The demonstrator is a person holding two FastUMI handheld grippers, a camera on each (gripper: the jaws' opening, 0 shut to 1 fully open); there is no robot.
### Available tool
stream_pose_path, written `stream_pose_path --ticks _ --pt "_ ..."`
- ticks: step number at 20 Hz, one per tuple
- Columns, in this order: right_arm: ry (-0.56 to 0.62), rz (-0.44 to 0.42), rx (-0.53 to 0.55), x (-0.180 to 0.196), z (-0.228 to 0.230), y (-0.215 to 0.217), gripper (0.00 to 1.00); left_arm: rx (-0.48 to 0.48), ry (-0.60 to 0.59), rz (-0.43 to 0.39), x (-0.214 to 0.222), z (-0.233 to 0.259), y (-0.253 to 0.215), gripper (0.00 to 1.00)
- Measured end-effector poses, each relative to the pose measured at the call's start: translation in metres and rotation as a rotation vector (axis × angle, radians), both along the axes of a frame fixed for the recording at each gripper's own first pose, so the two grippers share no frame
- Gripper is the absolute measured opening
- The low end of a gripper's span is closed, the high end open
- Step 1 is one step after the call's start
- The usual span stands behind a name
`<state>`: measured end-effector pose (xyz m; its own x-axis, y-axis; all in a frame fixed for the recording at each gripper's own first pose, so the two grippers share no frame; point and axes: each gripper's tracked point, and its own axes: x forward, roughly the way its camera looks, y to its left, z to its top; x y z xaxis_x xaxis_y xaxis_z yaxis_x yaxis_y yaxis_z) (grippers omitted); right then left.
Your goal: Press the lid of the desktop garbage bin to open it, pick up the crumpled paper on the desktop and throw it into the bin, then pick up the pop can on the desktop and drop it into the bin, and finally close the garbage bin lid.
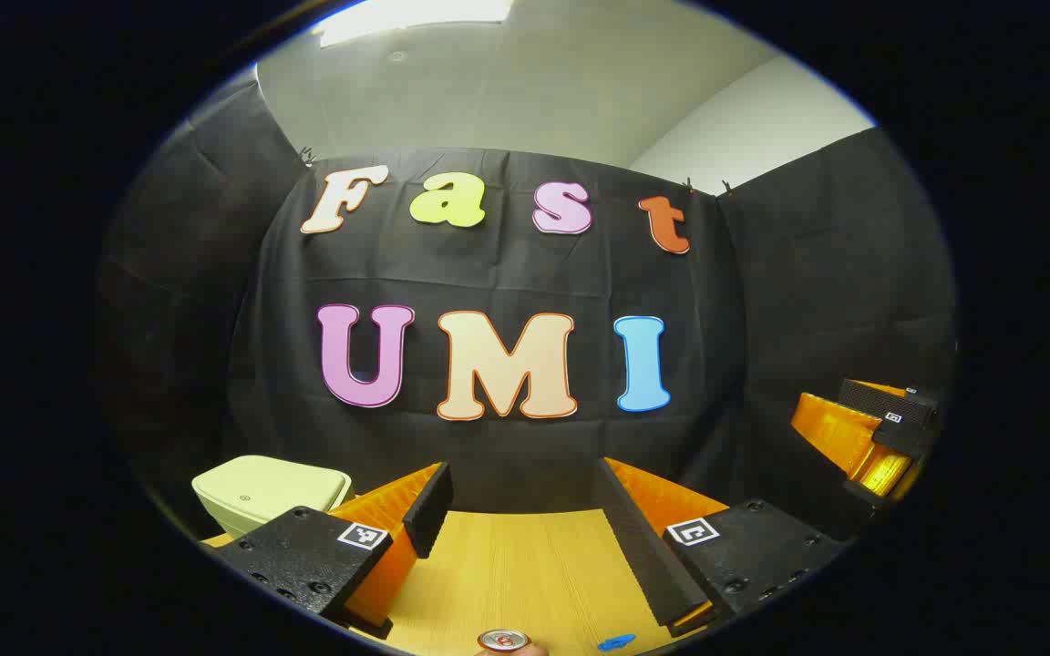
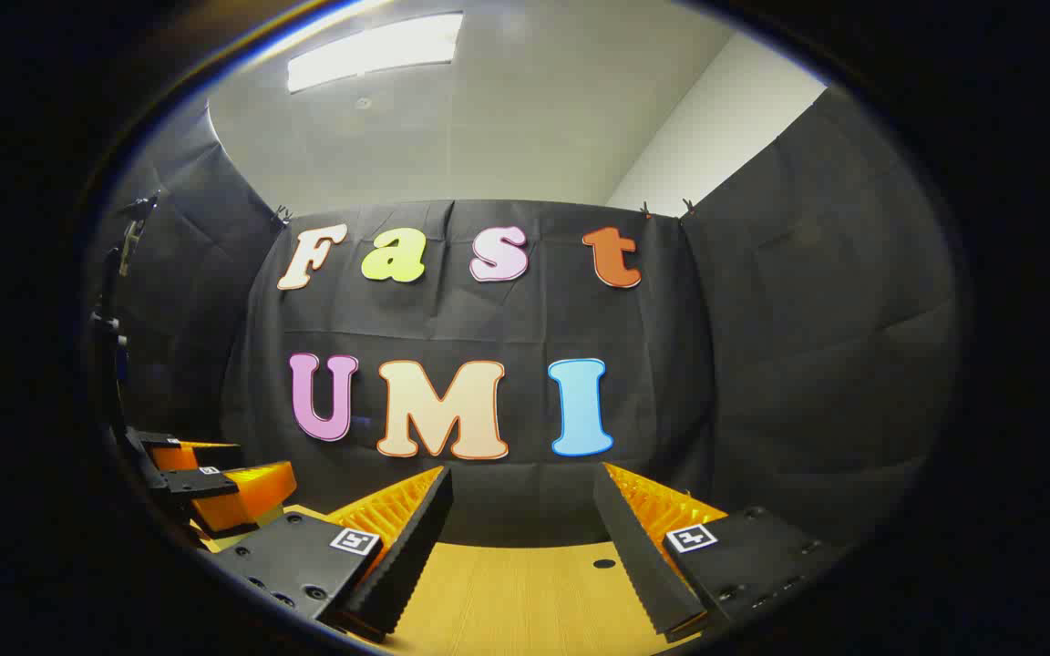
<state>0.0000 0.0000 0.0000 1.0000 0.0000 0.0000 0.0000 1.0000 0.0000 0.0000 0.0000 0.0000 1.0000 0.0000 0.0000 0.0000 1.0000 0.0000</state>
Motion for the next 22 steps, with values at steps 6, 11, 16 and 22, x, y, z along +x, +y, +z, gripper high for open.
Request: stream_pose_path --ticks 6,11,16,22 --pt "0.013 0.004 0.01 0.002 -0.01 0.004 0.98 -0.007 -0.011 0.023 0.004 0.003 0.005 0.95" --pt "0.054 0.019 0.029 0.006 -0.028 0.008 0.98 0.005 -0.007 0.036 0.008 0.002 0.011 0.95" --pt "0.077 0.019 0.046 0.009 -0.037 0.008 0.99 0.025 0.0 0.013 0.011 0.002 0.009 0.95" --pt "0.085 0.033 0.02 0.008 -0.044 0.012 0.98 0.057 0.01 0.025 0.013 -0.001 0.014 0.95"
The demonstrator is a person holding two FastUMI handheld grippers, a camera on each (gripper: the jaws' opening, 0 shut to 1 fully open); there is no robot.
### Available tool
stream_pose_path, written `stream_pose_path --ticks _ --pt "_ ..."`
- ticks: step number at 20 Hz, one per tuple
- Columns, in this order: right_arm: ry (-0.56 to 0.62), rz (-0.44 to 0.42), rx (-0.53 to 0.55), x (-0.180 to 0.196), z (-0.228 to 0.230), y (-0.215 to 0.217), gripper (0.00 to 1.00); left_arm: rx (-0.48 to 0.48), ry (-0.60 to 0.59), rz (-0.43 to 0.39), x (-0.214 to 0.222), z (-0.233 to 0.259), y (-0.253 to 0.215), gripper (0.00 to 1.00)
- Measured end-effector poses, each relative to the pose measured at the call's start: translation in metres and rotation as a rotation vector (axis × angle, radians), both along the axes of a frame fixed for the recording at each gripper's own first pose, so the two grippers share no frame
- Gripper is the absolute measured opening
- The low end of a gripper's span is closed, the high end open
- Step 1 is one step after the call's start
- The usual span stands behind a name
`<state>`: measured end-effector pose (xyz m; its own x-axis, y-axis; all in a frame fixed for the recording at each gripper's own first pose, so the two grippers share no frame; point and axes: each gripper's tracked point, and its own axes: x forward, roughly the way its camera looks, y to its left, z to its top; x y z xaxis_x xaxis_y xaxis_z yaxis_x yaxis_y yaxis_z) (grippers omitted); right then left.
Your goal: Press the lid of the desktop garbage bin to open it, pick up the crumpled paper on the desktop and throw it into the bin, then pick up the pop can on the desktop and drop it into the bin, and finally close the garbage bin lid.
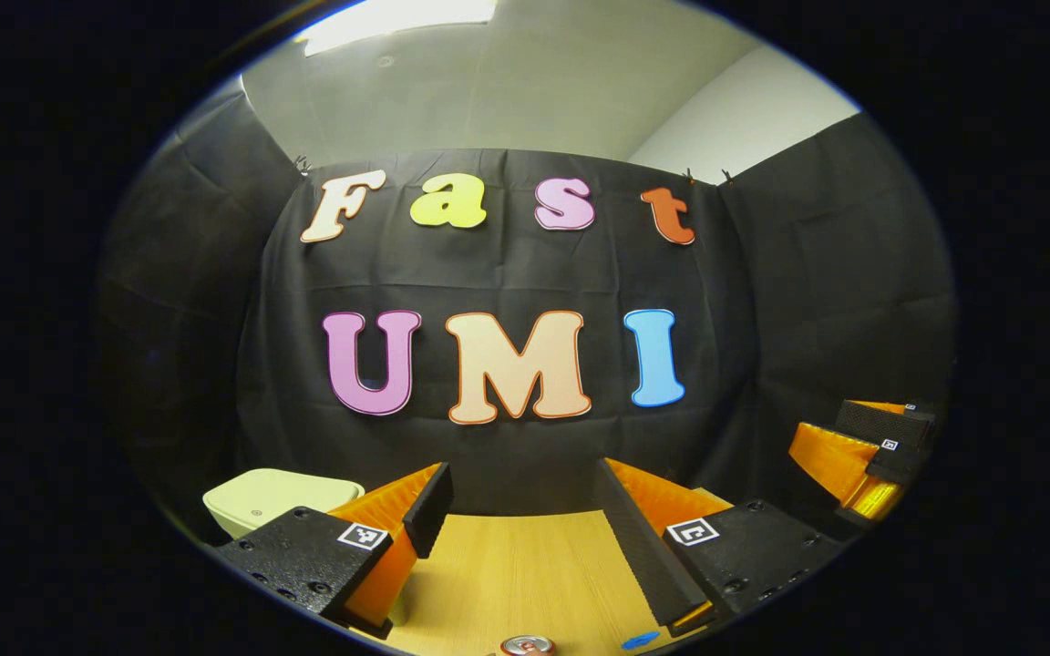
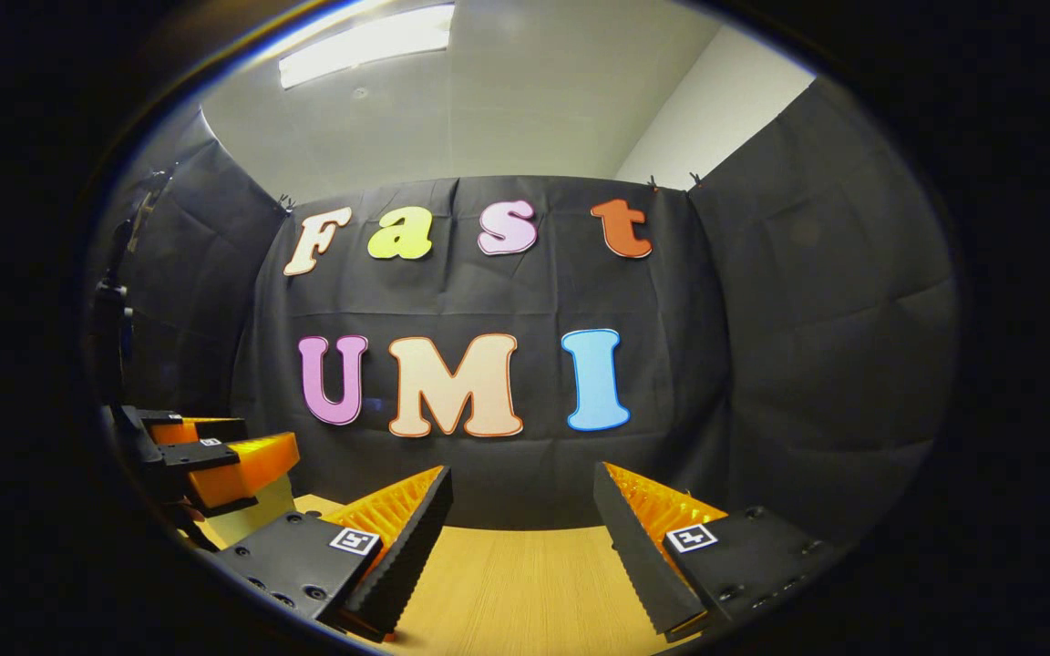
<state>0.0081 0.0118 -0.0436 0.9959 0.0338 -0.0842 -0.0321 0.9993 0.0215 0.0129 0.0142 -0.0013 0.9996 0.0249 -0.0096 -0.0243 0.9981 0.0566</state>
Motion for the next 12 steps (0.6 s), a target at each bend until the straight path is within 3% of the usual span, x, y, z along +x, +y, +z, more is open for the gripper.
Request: stream_pose_path --ticks 3,7,12 --pt "-0.004 -0.001 -0.005 0.0 0.001 -0.002 0.98 0.008 -0.001 0.001 0.002 0.0 0.001 0.94" --pt "-0.002 0.004 -0.01 0.0 0.001 -0.001 0.98 0.009 -0.007 0.013 0.002 0.0 0.007 0.77" --pt "-0.003 0.017 -0.011 0.001 0.001 0.006 0.98 -0.005 0.018 0.0 0.001 -0.007 0.013 0.37"
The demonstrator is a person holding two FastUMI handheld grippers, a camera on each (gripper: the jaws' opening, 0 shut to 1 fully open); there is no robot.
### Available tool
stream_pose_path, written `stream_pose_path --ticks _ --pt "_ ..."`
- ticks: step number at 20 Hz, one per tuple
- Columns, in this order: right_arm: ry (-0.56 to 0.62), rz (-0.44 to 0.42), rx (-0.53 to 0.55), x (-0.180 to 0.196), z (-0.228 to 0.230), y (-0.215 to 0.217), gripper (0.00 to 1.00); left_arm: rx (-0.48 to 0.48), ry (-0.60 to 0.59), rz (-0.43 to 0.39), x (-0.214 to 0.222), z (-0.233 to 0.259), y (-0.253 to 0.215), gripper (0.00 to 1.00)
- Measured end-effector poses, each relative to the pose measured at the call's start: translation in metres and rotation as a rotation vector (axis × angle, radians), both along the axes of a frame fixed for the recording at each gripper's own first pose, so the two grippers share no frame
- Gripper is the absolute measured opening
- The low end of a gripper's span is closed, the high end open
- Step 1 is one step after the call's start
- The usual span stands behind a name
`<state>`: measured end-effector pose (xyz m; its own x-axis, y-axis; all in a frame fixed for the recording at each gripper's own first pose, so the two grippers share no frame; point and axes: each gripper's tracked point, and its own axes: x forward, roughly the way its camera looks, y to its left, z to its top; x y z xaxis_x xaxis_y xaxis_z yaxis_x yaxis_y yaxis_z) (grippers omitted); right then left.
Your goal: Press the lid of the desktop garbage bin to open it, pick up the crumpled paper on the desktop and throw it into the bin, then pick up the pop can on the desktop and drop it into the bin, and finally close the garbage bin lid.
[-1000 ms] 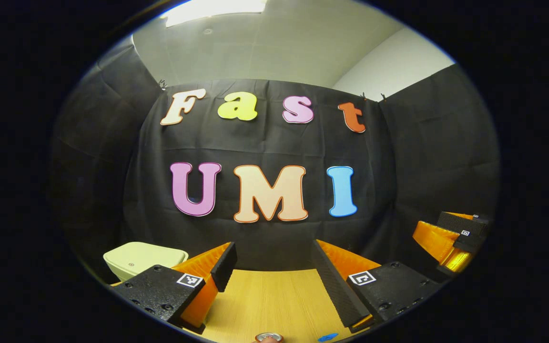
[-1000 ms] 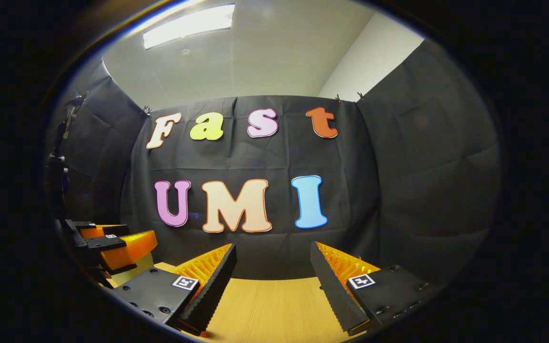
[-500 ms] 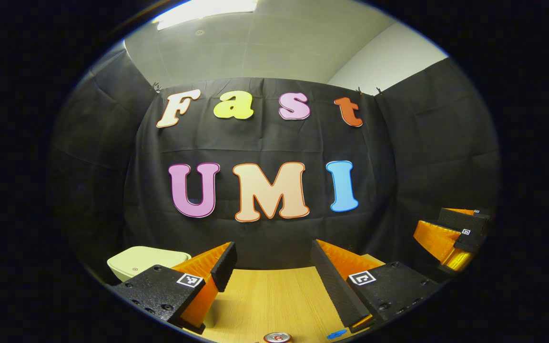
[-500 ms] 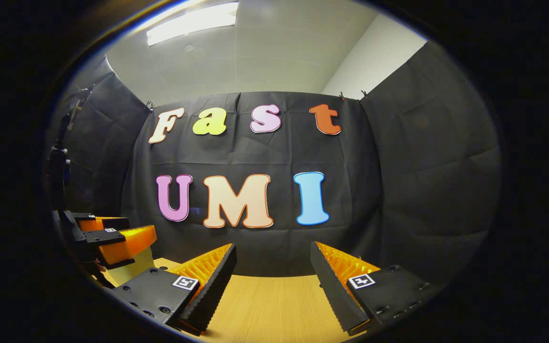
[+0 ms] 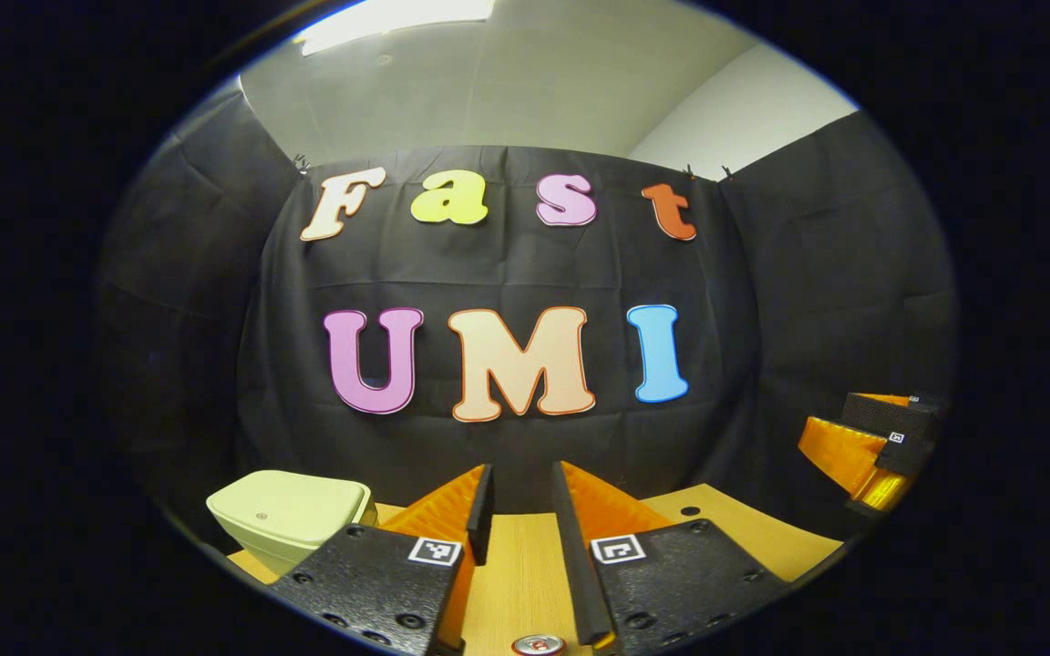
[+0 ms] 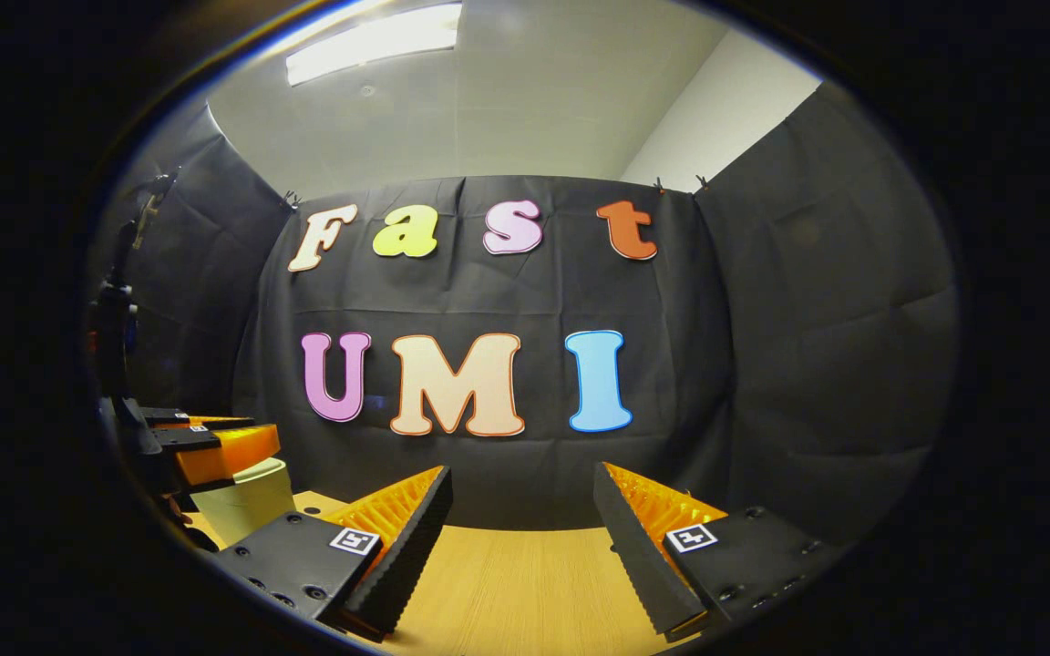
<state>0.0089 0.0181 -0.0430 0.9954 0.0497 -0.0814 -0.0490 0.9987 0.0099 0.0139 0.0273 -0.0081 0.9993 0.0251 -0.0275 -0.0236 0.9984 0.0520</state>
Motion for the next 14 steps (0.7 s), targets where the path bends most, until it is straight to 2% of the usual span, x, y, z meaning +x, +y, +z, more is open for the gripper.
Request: stream_pose_path --ticks 3,4,5,14 --pt "0.0 0.012 0.0 0.0 -0.001 0.008 0.99 0.008 -0.009 0.055 -0.002 0.001 0.02 0.16" --pt "0.0 0.015 0.0 0.0 0.0 0.01 0.98 0.011 -0.017 0.076 -0.004 0.003 0.028 0.05" --pt "-0.001 0.019 0.002 0.001 -0.001 0.013 0.98 0.014 -0.021 0.097 -0.005 0.004 0.035 0.0" --pt "0.005 0.061 0.023 0.002 -0.004 0.049 0.98 0.032 0.004 0.194 -0.018 -0.001 0.094 0.0"
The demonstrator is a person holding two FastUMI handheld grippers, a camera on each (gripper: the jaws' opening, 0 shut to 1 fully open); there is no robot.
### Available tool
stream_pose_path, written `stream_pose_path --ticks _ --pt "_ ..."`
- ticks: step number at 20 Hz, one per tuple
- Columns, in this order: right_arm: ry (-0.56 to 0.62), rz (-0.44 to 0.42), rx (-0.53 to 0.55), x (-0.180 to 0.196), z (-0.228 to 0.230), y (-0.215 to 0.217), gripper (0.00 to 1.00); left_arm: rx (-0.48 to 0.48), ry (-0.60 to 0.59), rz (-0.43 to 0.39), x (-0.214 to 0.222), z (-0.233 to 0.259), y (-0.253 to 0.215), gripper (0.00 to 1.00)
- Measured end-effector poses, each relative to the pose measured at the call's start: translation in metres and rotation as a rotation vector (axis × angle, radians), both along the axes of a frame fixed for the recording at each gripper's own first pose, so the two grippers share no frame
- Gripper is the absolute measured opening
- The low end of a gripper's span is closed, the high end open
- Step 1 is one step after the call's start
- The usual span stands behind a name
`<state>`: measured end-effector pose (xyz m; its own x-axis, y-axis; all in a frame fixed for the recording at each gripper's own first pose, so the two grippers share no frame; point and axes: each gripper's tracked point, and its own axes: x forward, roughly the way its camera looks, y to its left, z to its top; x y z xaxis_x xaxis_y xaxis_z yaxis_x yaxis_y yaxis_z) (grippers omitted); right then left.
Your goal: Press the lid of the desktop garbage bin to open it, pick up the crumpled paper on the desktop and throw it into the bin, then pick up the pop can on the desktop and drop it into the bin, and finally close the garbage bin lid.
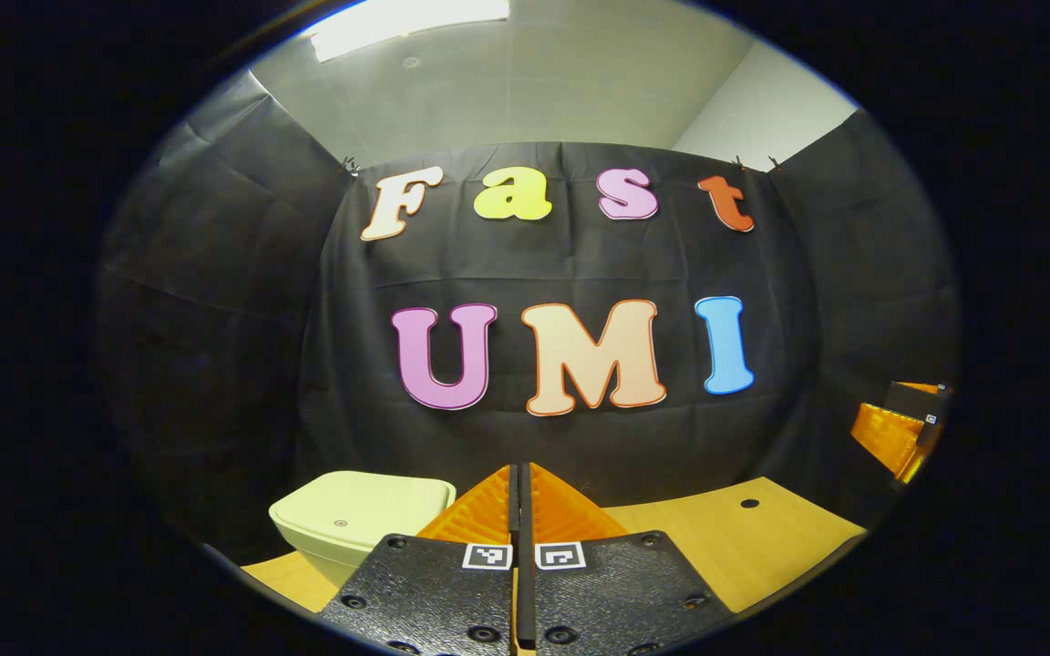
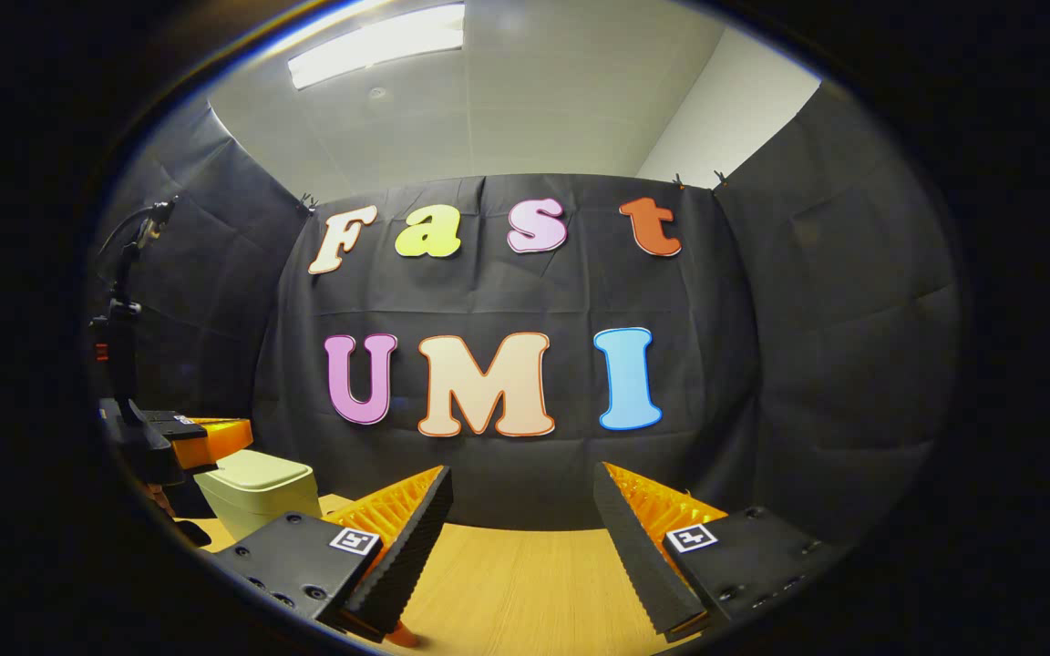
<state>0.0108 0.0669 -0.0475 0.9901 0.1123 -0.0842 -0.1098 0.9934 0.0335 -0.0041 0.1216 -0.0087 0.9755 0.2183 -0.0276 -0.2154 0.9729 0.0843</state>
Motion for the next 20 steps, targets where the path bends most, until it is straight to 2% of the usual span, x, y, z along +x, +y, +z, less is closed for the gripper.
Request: stream_pose_path --ticks 14,20 --pt "0.045 0.034 0.002 -0.005 -0.015 0.058 0.98 -0.022 0.064 0.146 -0.018 -0.029 0.121 0.0" --pt "0.071 0.026 -0.021 -0.012 -0.027 0.082 0.98 -0.047 0.12 0.167 -0.017 -0.059 0.161 0.0"
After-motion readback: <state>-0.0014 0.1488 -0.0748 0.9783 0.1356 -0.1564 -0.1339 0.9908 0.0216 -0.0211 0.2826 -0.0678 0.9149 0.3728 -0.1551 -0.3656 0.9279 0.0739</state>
